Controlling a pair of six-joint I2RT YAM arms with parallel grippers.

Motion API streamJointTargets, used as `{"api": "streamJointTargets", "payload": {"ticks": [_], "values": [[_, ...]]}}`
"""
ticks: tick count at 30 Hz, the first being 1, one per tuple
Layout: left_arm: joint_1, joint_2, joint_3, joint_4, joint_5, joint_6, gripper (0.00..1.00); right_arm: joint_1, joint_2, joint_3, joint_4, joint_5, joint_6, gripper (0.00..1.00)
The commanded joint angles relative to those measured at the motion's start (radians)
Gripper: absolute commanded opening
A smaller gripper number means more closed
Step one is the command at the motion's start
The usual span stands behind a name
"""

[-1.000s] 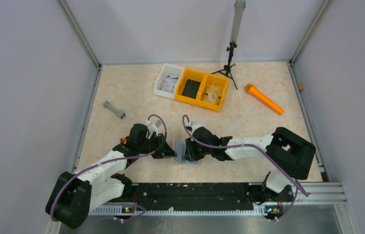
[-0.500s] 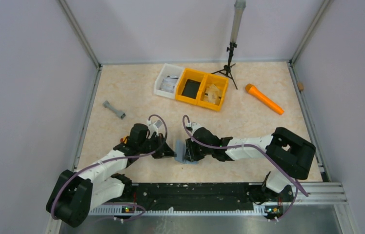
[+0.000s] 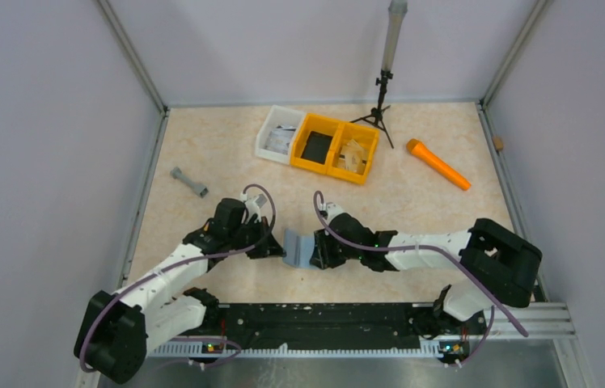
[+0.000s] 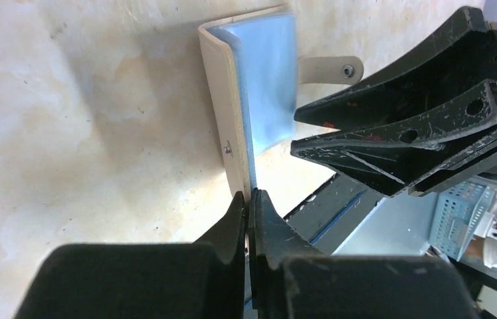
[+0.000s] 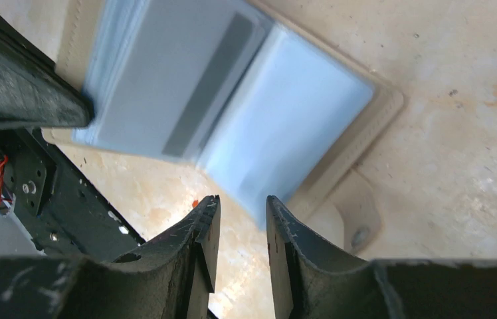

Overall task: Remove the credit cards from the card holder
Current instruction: Remove the credit card from the card holder.

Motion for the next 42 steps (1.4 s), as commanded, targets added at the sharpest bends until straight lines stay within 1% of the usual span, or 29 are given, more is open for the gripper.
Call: {"api": "streamJointTargets", "payload": {"ticks": [1, 6, 13, 16, 23, 29, 35, 42], "values": [[-0.009, -0.023, 0.078, -0.098, -0.057, 0.049, 0.0, 0.006, -0.069, -0.026, 0.007, 0.044, 0.016, 0.33], [-0.028, -0.012, 0.112, -0.125, -0.079, 0.051, 0.0, 0.005, -0.05, -0.018, -0.028, 0.098, 0.015, 0.27], [-0.091, 0.07, 0.15, -0.122, -0.119, 0.048, 0.0, 0.005, 0.015, -0.01, -0.021, 0.088, 0.012, 0.23], [-0.119, 0.091, 0.167, -0.117, -0.132, 0.041, 0.0, 0.005, 0.022, -0.008, -0.028, 0.09, 0.006, 0.2], [-0.139, 0.122, 0.166, -0.085, -0.124, 0.032, 0.0, 0.005, 0.022, -0.003, -0.034, 0.083, -0.004, 0.13], [-0.141, 0.135, 0.152, -0.077, -0.132, 0.033, 0.0, 0.005, 0.007, 0.012, -0.046, 0.075, -0.011, 0.12], [-0.14, 0.118, 0.138, -0.087, -0.158, 0.017, 0.0, 0.005, -0.049, 0.02, -0.043, 0.066, -0.017, 0.13], [-0.139, 0.103, 0.132, -0.098, -0.173, 0.003, 0.0, 0.005, -0.047, 0.045, -0.066, 0.054, -0.027, 0.14]]}}
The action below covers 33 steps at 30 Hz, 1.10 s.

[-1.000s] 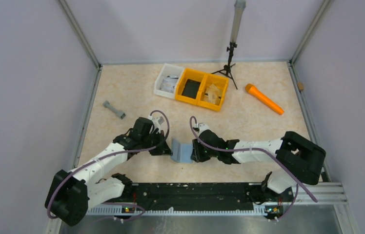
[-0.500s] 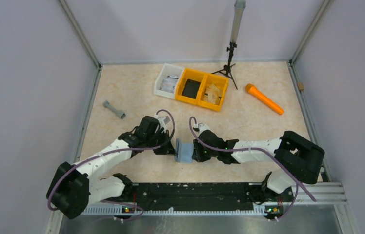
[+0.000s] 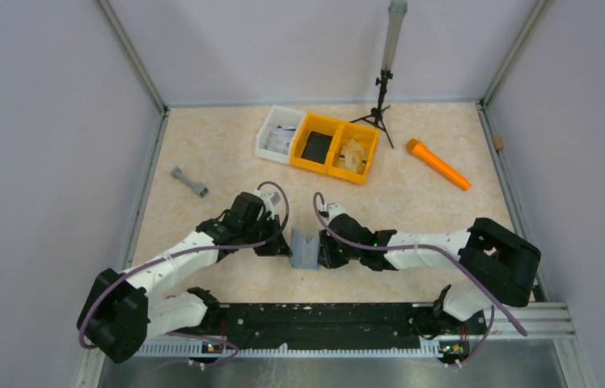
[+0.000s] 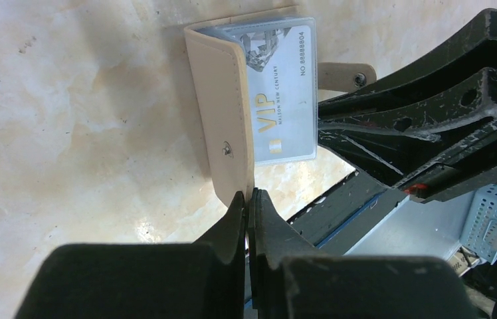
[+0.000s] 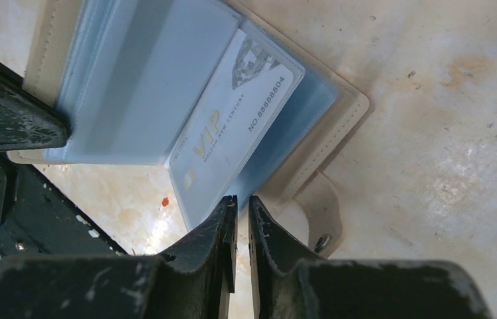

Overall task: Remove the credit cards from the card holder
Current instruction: Remove the credit card from the card holder.

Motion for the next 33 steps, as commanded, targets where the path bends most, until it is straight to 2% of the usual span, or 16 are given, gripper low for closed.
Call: {"api": "streamJointTargets", "payload": {"ticks": [1, 7, 11, 14, 16, 18, 20, 21, 27, 31, 33], "values": [[-0.004, -0.018, -0.014, -0.006, -0.044, -0.008, 0.0, 0.005, -0.037, 0.05, -0.004, -0.005, -0.016, 0.14], [0.002, -0.027, -0.029, -0.007, -0.054, -0.012, 0.0, -0.004, -0.093, 0.039, -0.131, 0.094, -0.02, 0.17], [0.004, -0.035, -0.042, 0.008, -0.05, -0.017, 0.0, -0.014, -0.18, -0.031, -0.119, 0.097, 0.011, 0.21], [0.006, -0.034, -0.052, 0.024, -0.042, -0.022, 0.0, -0.015, -0.245, -0.061, -0.113, 0.108, 0.023, 0.28], [0.007, -0.035, -0.059, 0.035, -0.034, -0.027, 0.0, -0.017, -0.288, -0.061, -0.133, 0.134, 0.027, 0.38], [0.008, -0.042, -0.064, 0.042, -0.03, -0.031, 0.0, -0.018, -0.32, -0.055, -0.171, 0.175, 0.035, 0.54], [0.009, -0.051, -0.07, 0.048, -0.028, -0.034, 0.0, -0.021, -0.344, -0.055, -0.196, 0.205, 0.042, 0.75], [0.009, -0.055, -0.072, 0.049, -0.027, -0.037, 0.0, -0.026, -0.349, -0.056, -0.203, 0.21, 0.046, 0.78], [0.01, -0.063, -0.089, 0.07, -0.017, -0.05, 0.0, -0.03, -0.307, -0.053, -0.246, 0.27, 0.082, 0.78], [0.01, -0.063, -0.104, 0.098, 0.002, -0.06, 0.0, -0.031, -0.273, -0.079, -0.157, 0.203, 0.101, 0.78], [0.013, -0.059, -0.11, 0.109, 0.012, -0.062, 0.0, -0.03, -0.253, -0.098, -0.101, 0.172, 0.113, 0.74]]}}
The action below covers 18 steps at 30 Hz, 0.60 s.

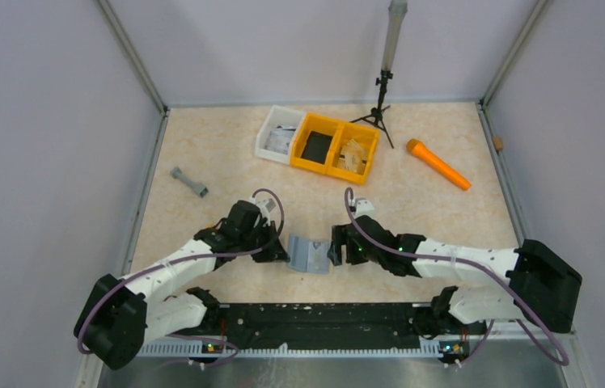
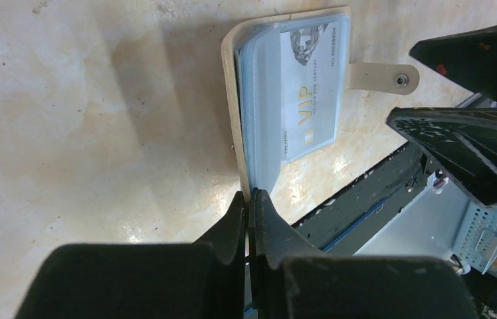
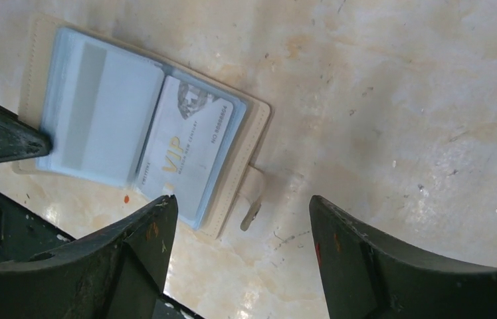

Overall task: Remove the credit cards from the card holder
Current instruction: Remove the credit card from the card holder.

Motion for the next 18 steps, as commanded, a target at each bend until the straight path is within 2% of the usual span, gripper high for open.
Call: {"api": "streamJointTargets", "payload": {"ticks": [1, 5, 7, 8, 10, 13, 15, 18], "values": [[0.006, -0.013, -0.02, 0.058, 0.028, -0.015, 0.0, -0.005, 0.046, -0.036, 0.116, -0.046, 0.042, 0.72], [0.017, -0.024, -0.033, 0.065, 0.028, -0.023, 0.0, -0.005, 0.116, -0.012, 0.108, -0.022, 0.036, 0.57], [0.022, -0.035, -0.042, 0.078, 0.039, -0.027, 0.01, -0.005, 0.135, 0.005, 0.075, 0.001, 0.027, 0.42], [0.026, -0.042, -0.05, 0.093, 0.048, -0.031, 0.04, -0.004, 0.14, 0.009, 0.069, 0.005, 0.023, 0.33], [0.028, -0.055, -0.073, 0.146, 0.072, -0.05, 0.2, -0.005, 0.136, 0.007, 0.075, -0.001, 0.019, 0.18], [0.03, -0.064, -0.109, 0.225, 0.105, -0.079, 0.6, -0.005, 0.128, 0.001, 0.094, -0.019, 0.016, 0.0], [0.031, -0.056, -0.123, 0.271, 0.117, -0.093, 0.72, -0.005, 0.128, 0.001, 0.101, -0.028, 0.014, 0.0], [0.031, -0.014, -0.125, 0.309, 0.135, -0.091, 0.76, -0.006, 0.128, 0.002, 0.104, -0.038, 0.013, 0.0]]}}
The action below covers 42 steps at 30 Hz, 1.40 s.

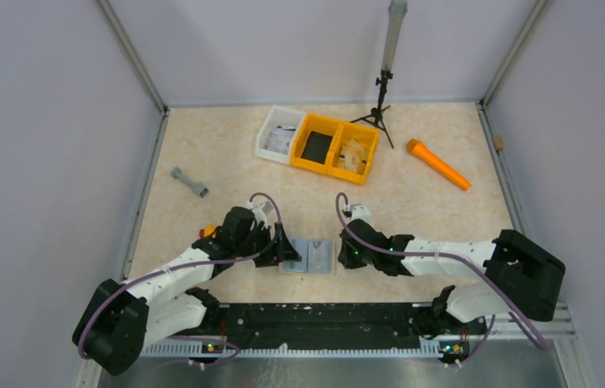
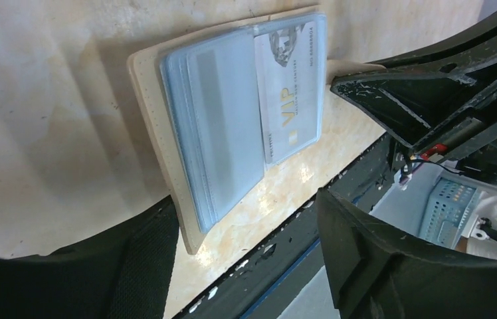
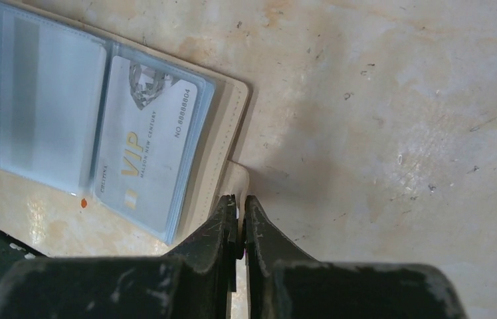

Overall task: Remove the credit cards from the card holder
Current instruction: Remove the credit card from the card holder.

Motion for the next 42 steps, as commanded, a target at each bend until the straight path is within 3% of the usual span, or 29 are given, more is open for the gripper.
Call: {"api": "streamJointTargets", "payload": {"ticks": [1, 3, 7, 14, 17, 20, 22, 28, 30, 32, 36, 37, 38, 42], "values": [[0.004, 0.047, -0.009, 0.15, 0.054, -0.013, 0.77, -0.005, -0.007, 0.027, 0.045, -0.02, -0.005, 0.0], [0.005, 0.101, -0.013, 0.194, 0.073, -0.016, 0.77, -0.005, -0.016, 0.023, 0.06, -0.032, -0.002, 0.0], [0.006, 0.16, -0.031, 0.304, 0.121, -0.045, 0.63, -0.006, -0.062, 0.016, 0.081, -0.044, 0.006, 0.0], [0.028, 0.111, -0.131, 0.566, 0.152, -0.127, 0.49, -0.019, -0.21, 0.037, 0.034, -0.034, -0.011, 0.0], [0.03, 0.134, -0.135, 0.612, 0.169, -0.126, 0.34, -0.025, -0.224, 0.048, 0.0, -0.038, -0.024, 0.0], [0.03, 0.175, -0.127, 0.623, 0.195, -0.123, 0.1, -0.031, -0.224, 0.046, -0.016, -0.036, -0.026, 0.0], [0.032, 0.199, -0.11, 0.588, 0.194, -0.109, 0.03, -0.035, -0.232, 0.033, -0.011, -0.04, -0.023, 0.0], [0.032, 0.209, -0.109, 0.59, 0.195, -0.108, 0.0, -0.056, -0.27, -0.007, 0.021, -0.057, -0.005, 0.0], [0.034, 0.185, -0.114, 0.608, 0.2, -0.122, 0.0, -0.07, -0.282, -0.02, 0.019, -0.052, 0.004, 0.13], [0.035, 0.14, -0.124, 0.624, 0.198, -0.139, 0.0, -0.089, -0.297, -0.042, 0.015, -0.046, 0.021, 0.43], [0.04, 0.032, -0.137, 0.63, 0.172, -0.18, 0.0, -0.123, -0.36, -0.117, 0.05, -0.051, 0.076, 0.74], [0.043, 0.007, -0.138, 0.623, 0.163, -0.196, 0.0, -0.125, -0.381, -0.136, 0.058, -0.046, 0.1, 0.88], [0.044, -0.017, -0.139, 0.617, 0.155, -0.208, 0.0, -0.125, -0.401, -0.157, 0.06, -0.032, 0.133, 0.93], [0.048, -0.092, -0.164, 0.654, 0.132, -0.281, 0.0, -0.125, -0.524, -0.263, 0.156, -0.044, 0.226, 0.95]]}}
